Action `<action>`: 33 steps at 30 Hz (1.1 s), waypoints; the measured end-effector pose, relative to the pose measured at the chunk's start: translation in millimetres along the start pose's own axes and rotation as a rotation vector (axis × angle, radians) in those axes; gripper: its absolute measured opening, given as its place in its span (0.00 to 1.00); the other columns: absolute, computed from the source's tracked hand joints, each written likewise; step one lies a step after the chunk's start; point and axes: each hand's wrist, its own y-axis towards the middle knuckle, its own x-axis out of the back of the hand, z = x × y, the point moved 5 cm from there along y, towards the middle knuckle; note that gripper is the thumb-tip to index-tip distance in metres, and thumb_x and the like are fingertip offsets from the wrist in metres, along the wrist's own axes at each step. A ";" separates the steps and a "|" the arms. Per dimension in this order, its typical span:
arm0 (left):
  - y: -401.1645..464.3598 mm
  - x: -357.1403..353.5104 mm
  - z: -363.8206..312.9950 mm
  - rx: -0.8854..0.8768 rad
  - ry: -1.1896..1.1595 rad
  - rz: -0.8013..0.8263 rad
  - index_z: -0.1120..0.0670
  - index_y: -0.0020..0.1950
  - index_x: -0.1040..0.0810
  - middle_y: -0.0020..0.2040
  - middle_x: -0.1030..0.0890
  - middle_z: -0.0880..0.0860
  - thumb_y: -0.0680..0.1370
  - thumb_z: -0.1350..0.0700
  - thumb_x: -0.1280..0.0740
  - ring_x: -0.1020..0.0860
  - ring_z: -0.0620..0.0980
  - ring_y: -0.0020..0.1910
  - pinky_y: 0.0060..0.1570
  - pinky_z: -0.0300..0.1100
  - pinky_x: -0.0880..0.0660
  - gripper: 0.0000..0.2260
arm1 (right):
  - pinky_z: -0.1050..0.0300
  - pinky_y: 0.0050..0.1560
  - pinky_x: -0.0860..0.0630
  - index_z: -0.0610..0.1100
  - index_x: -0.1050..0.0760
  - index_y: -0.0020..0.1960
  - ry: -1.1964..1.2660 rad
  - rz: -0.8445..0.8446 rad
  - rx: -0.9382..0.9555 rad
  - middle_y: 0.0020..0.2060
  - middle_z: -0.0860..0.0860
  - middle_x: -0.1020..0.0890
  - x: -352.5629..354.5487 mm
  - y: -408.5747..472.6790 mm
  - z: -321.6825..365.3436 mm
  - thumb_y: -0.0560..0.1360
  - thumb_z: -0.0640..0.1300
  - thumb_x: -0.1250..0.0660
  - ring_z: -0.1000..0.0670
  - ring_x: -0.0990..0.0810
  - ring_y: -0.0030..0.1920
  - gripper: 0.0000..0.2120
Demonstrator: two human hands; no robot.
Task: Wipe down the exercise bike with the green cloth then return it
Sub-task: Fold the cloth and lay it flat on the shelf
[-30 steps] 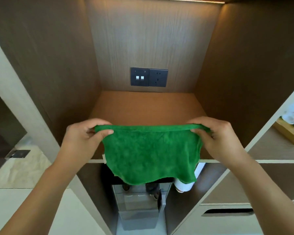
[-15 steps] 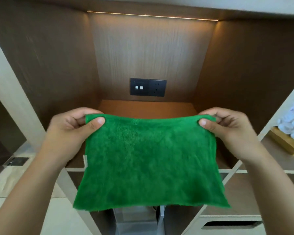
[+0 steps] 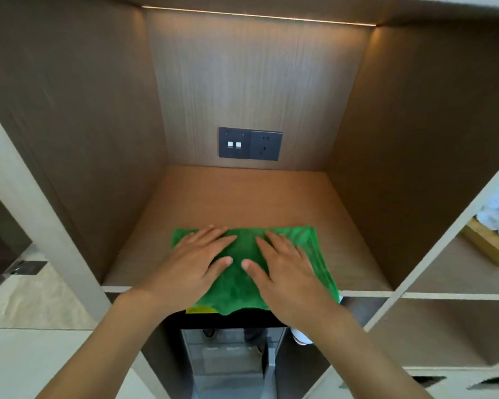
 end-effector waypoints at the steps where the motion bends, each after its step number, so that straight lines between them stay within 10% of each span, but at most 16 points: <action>1: 0.7 -0.8 3.7 0.015 0.012 0.000 0.39 0.83 0.40 0.83 0.44 0.39 0.76 0.28 0.60 0.50 0.42 0.83 0.81 0.43 0.53 0.37 | 0.44 0.84 0.54 0.49 0.48 0.86 -0.069 0.012 -0.007 0.86 0.51 0.50 -6.9 2.7 -1.5 0.84 0.69 0.56 0.49 0.54 0.85 0.37; 20: 12.2 9.3 -12.2 0.266 0.235 0.013 0.43 0.84 0.43 0.83 0.39 0.46 0.83 0.33 0.49 0.40 0.51 0.80 0.77 0.52 0.37 0.31 | 0.42 0.83 0.47 0.51 0.41 0.84 -0.105 -0.001 0.118 0.84 0.50 0.41 21.1 60.2 -27.4 0.84 0.66 0.43 0.48 0.45 0.84 0.34; 26: -11.7 45.3 -24.5 0.421 0.302 -0.092 0.47 0.47 0.23 0.44 0.22 0.47 0.78 0.26 0.46 0.22 0.53 0.46 0.43 0.48 0.24 0.26 | 0.37 0.82 0.50 0.51 0.42 0.84 -0.112 -0.036 0.038 0.83 0.50 0.41 0.3 26.5 -18.9 0.84 0.68 0.48 0.47 0.47 0.84 0.34; 33: 23.0 7.5 -2.5 0.019 -0.066 -0.024 0.42 0.80 0.34 0.82 0.38 0.42 0.85 0.40 0.42 0.40 0.49 0.81 0.80 0.52 0.43 0.23 | 0.45 0.84 0.61 0.56 0.48 0.86 -0.042 0.078 0.189 0.86 0.56 0.50 0.9 51.7 -32.4 0.83 0.68 0.46 0.53 0.57 0.85 0.35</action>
